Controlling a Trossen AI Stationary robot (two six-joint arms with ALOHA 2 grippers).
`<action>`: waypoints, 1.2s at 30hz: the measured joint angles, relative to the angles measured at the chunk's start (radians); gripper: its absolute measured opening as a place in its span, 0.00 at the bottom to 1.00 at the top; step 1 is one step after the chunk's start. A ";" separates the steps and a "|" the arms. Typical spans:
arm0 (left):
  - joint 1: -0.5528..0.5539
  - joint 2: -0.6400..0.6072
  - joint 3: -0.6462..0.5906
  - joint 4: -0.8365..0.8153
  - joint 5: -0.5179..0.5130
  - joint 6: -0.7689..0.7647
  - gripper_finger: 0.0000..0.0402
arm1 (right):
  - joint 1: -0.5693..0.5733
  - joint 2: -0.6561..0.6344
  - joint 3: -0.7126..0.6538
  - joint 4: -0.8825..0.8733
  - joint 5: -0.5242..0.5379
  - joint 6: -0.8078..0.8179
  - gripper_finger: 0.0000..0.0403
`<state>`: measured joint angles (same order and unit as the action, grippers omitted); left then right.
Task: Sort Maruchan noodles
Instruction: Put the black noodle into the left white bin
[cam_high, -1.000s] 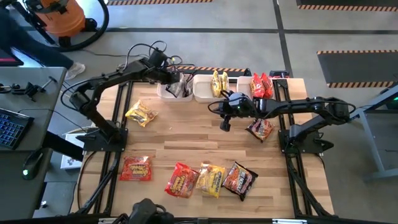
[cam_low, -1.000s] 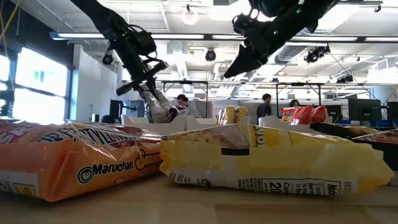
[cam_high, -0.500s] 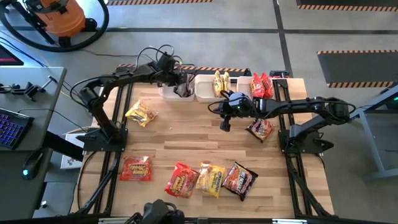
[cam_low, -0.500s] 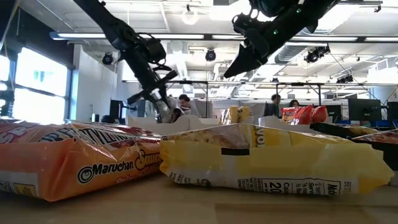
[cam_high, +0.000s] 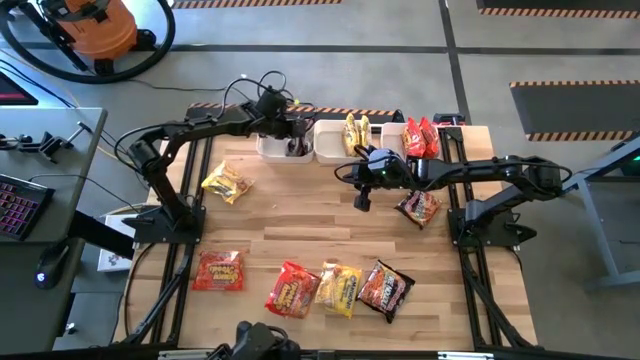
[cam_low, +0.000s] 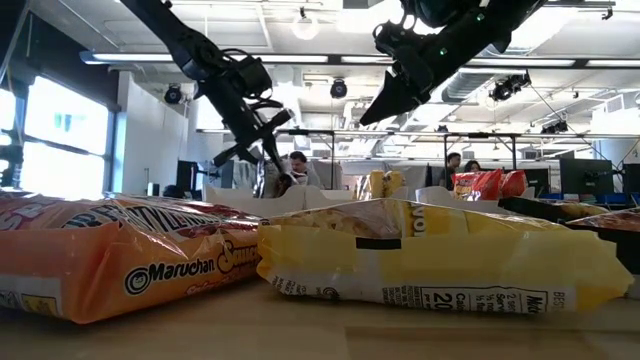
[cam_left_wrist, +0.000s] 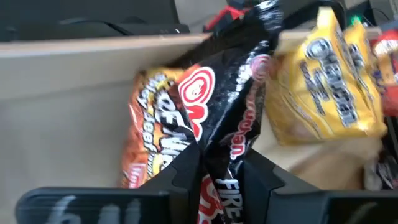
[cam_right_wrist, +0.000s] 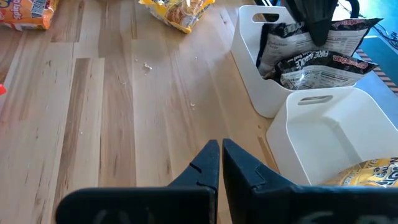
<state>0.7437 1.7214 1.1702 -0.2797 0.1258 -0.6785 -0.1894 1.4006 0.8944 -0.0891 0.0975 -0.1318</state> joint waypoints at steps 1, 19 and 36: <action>0.005 0.000 0.000 0.002 -0.006 0.000 0.15 | 0.000 0.000 0.000 0.000 0.000 0.000 0.01; 0.001 0.093 -0.003 0.105 0.014 0.010 0.02 | 0.000 0.000 0.000 0.005 -0.003 0.000 0.01; 0.005 -0.036 0.006 0.057 0.110 0.296 0.18 | 0.000 0.000 0.000 0.011 -0.003 0.000 0.01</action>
<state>0.7492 1.6850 1.1763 -0.2227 0.2356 -0.3829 -0.1890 1.4006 0.8944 -0.0776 0.0940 -0.1322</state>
